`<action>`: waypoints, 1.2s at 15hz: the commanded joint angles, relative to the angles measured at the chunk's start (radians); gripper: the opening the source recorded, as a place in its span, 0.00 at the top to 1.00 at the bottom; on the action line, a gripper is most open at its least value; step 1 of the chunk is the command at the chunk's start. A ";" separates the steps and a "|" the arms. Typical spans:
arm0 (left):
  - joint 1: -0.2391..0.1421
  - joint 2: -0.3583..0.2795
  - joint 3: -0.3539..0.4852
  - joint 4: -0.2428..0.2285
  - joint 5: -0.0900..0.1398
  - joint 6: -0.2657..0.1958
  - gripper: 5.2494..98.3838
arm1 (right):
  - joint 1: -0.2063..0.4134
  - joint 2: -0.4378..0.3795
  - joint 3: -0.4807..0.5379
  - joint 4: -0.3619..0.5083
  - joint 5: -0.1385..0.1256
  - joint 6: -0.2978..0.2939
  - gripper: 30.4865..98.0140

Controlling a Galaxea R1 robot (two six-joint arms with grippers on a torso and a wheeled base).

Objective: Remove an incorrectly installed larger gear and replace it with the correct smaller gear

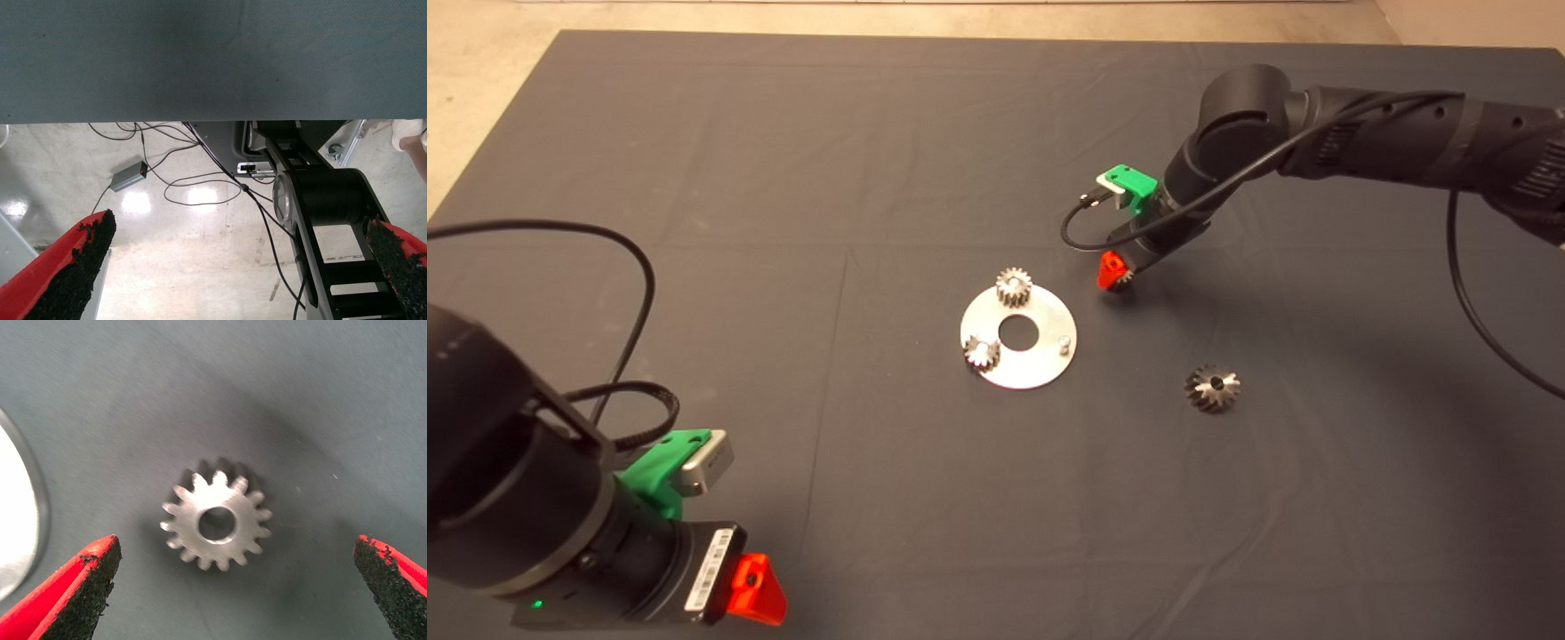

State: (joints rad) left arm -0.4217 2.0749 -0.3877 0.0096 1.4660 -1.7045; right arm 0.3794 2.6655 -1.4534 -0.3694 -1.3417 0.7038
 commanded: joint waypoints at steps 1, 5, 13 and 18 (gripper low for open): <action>-0.011 -0.004 0.017 0.001 0.005 0.000 0.01 | 0.021 0.006 0.003 -0.025 0.004 0.005 0.08; -0.011 -0.005 0.017 0.001 0.005 0.000 0.01 | 0.021 0.004 0.000 -0.025 0.018 0.006 0.11; -0.011 -0.005 0.017 0.001 0.005 0.000 0.01 | 0.007 0.004 -0.001 -0.026 0.018 0.006 0.19; -0.009 -0.005 0.017 0.001 0.005 0.000 0.01 | 0.004 0.004 -0.001 -0.025 0.019 0.005 0.21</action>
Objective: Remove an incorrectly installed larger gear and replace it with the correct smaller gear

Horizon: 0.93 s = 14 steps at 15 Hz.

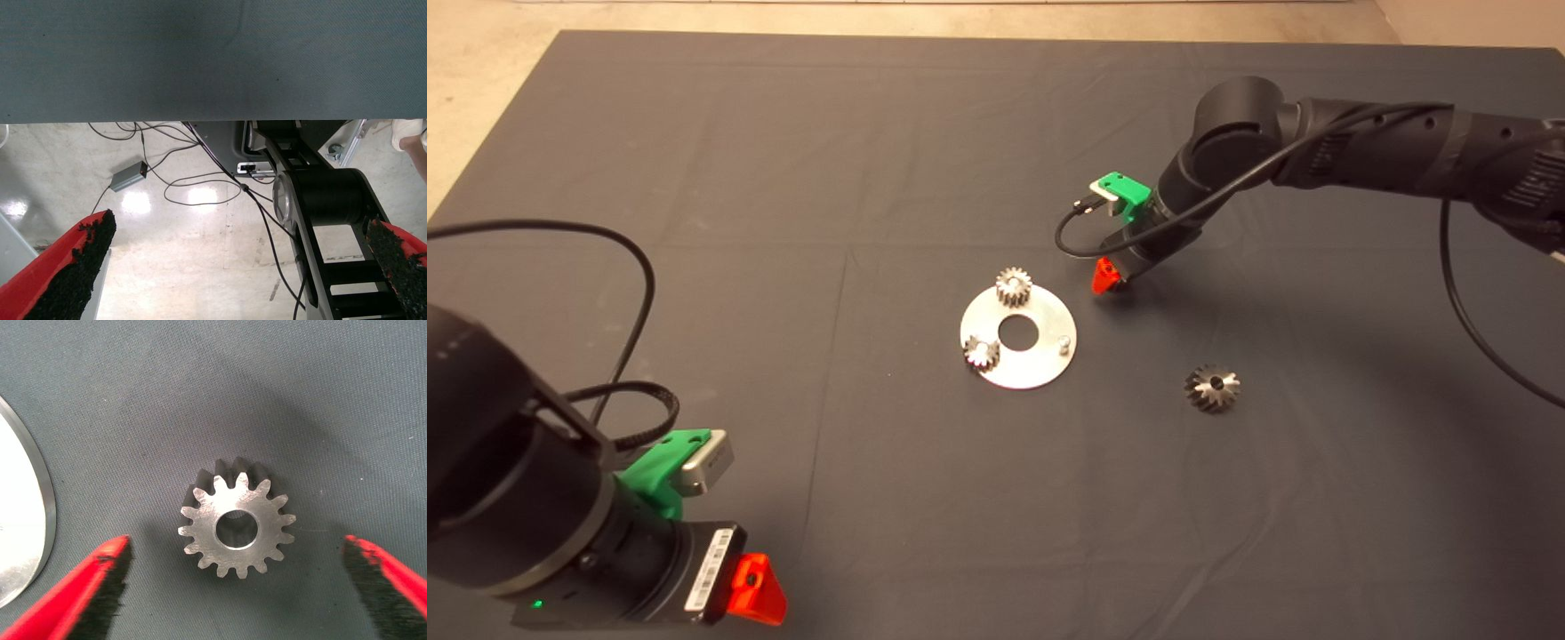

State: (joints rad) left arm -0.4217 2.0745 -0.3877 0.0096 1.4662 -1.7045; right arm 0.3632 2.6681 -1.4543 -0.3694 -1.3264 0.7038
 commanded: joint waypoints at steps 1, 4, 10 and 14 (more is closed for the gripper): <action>-0.010 -0.004 0.017 0.001 0.006 0.000 0.01 | 0.020 0.002 0.000 -0.025 0.004 0.005 0.26; -0.010 -0.004 0.017 0.001 0.005 0.000 0.01 | 0.018 0.002 0.000 -0.025 0.004 0.005 0.26; -0.011 -0.006 0.018 0.001 0.005 0.002 0.01 | 0.016 0.003 -0.007 -0.025 0.004 0.004 0.35; -0.010 -0.006 0.018 0.001 0.005 0.002 0.01 | 0.011 0.003 -0.021 -0.026 0.004 0.002 0.40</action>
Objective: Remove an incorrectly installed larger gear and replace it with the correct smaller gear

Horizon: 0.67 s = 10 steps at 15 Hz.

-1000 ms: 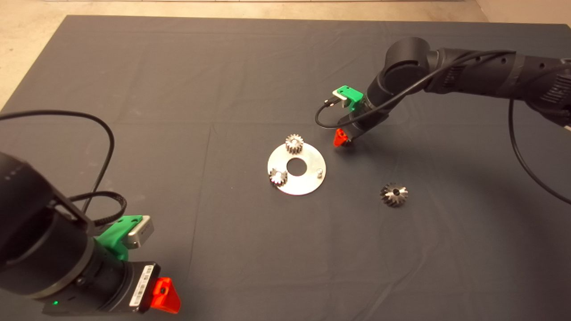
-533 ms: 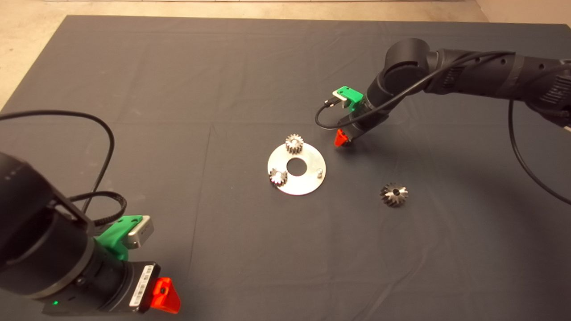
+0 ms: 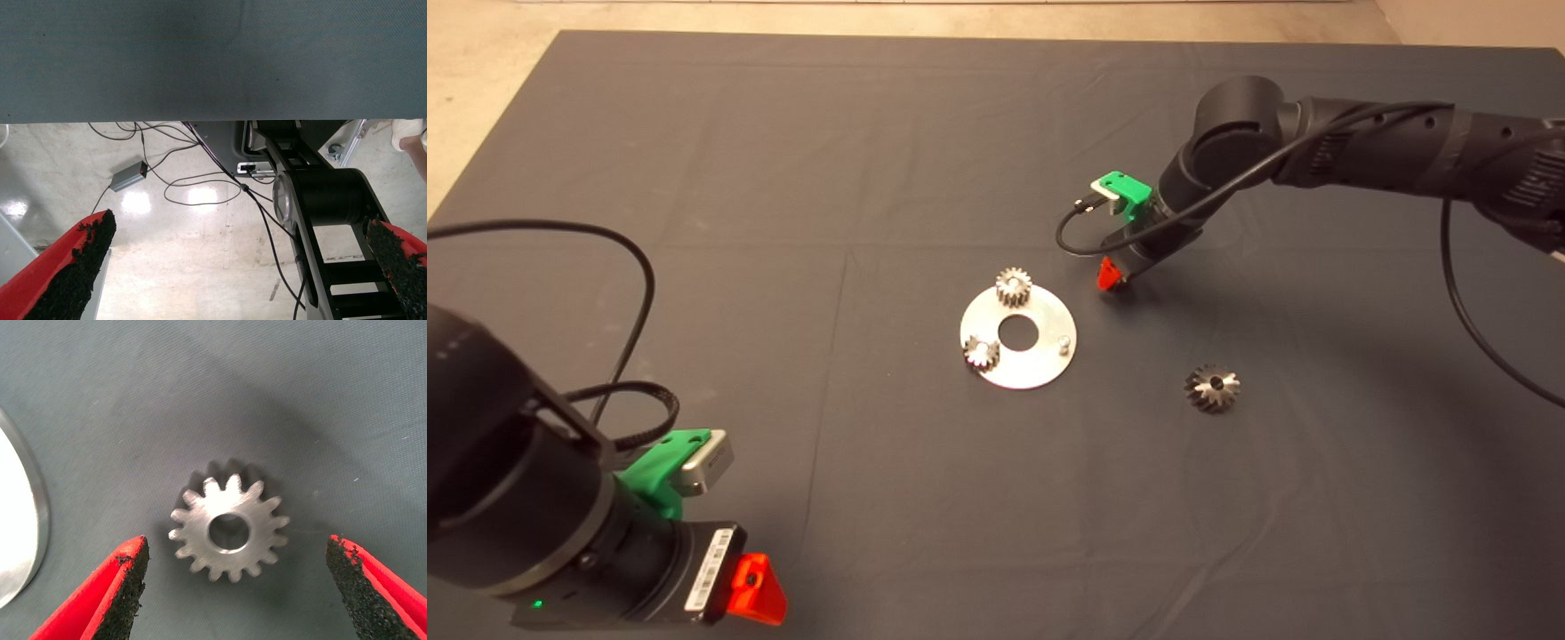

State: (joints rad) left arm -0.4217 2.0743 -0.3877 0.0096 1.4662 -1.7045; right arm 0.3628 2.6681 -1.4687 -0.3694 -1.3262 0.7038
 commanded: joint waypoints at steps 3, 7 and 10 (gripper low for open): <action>-0.010 -0.006 0.018 0.001 0.005 0.002 0.01 | 0.012 0.003 -0.007 -0.026 0.004 -0.001 0.40; -0.009 -0.007 0.018 0.001 0.005 0.002 0.01 | 0.012 0.006 -0.007 -0.026 0.016 -0.001 0.48; -0.011 -0.006 0.017 0.001 0.005 0.002 0.01 | 0.012 0.008 -0.008 -0.026 0.016 -0.001 0.49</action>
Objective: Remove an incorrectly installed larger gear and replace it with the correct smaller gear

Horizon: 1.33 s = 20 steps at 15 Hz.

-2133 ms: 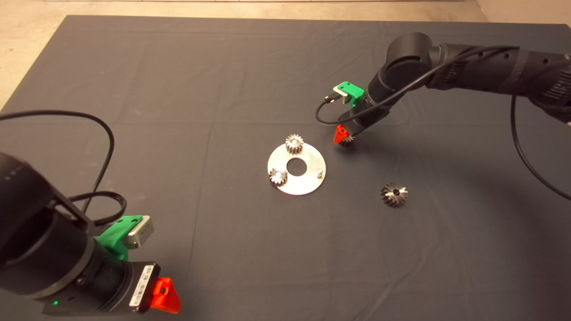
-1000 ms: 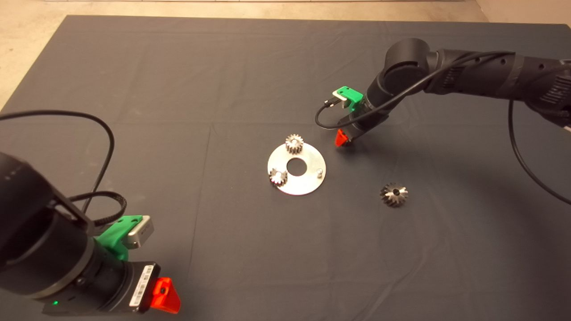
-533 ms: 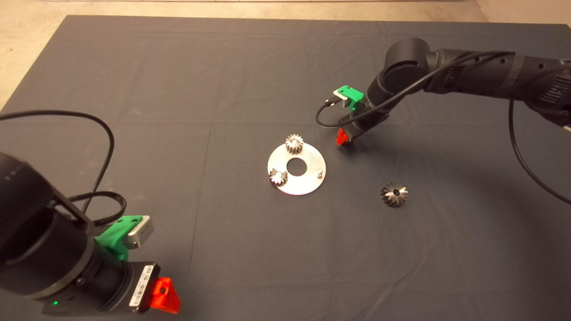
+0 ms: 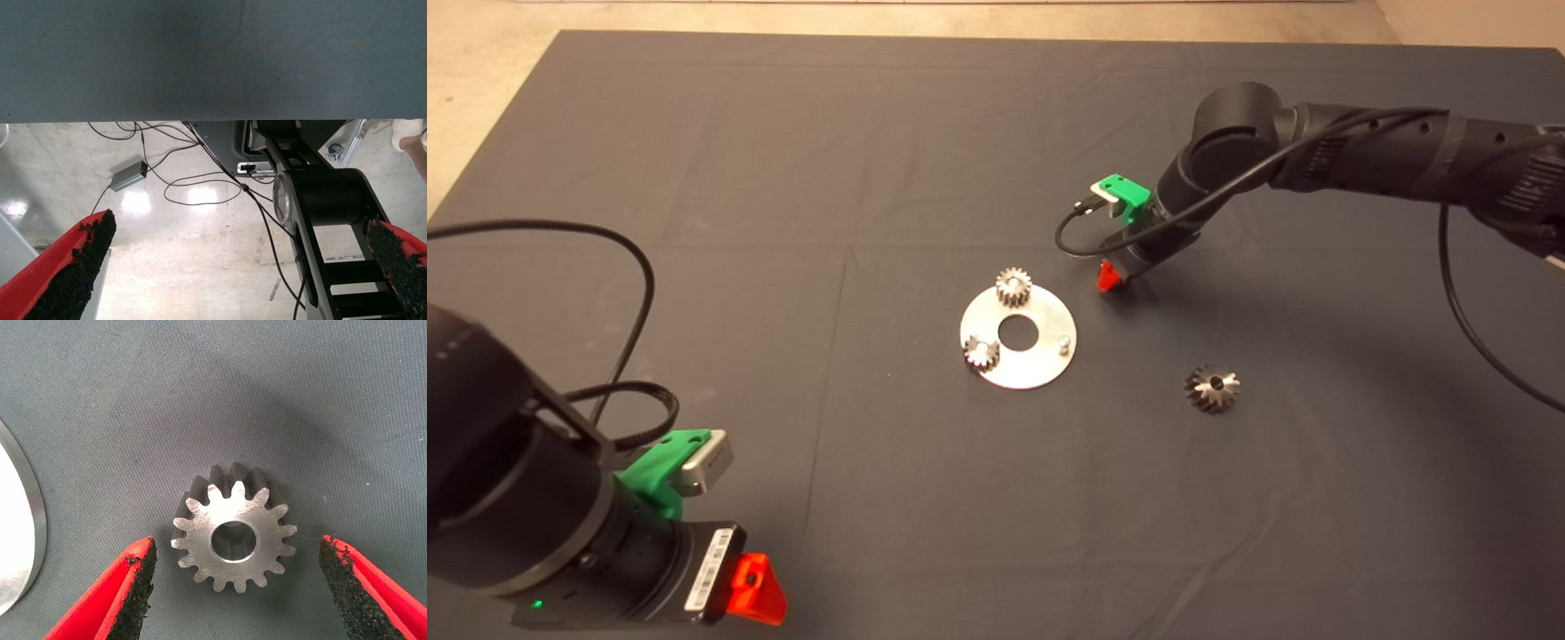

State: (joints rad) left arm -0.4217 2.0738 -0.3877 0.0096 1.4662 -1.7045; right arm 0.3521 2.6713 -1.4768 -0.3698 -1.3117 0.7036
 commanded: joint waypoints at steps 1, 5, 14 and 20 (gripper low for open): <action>-0.011 -0.007 0.018 0.001 0.005 0.002 0.01 | 0.022 0.005 -0.002 -0.026 0.005 -0.001 0.51; -0.009 -0.005 0.017 0.001 0.005 0.002 0.01 | 0.021 0.025 -0.048 -0.026 0.017 -0.004 0.55; -0.009 -0.005 0.017 0.001 0.005 0.002 0.01 | 0.024 0.033 -0.042 -0.024 0.014 -0.004 0.55; -0.011 -0.005 0.017 0.001 0.005 0.003 0.01 | 0.024 0.032 -0.035 -0.024 0.011 -0.003 0.59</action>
State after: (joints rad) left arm -0.4217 2.0743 -0.3877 0.0096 1.4657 -1.7044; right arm 0.3521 2.7040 -1.5236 -0.3704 -1.3013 0.7004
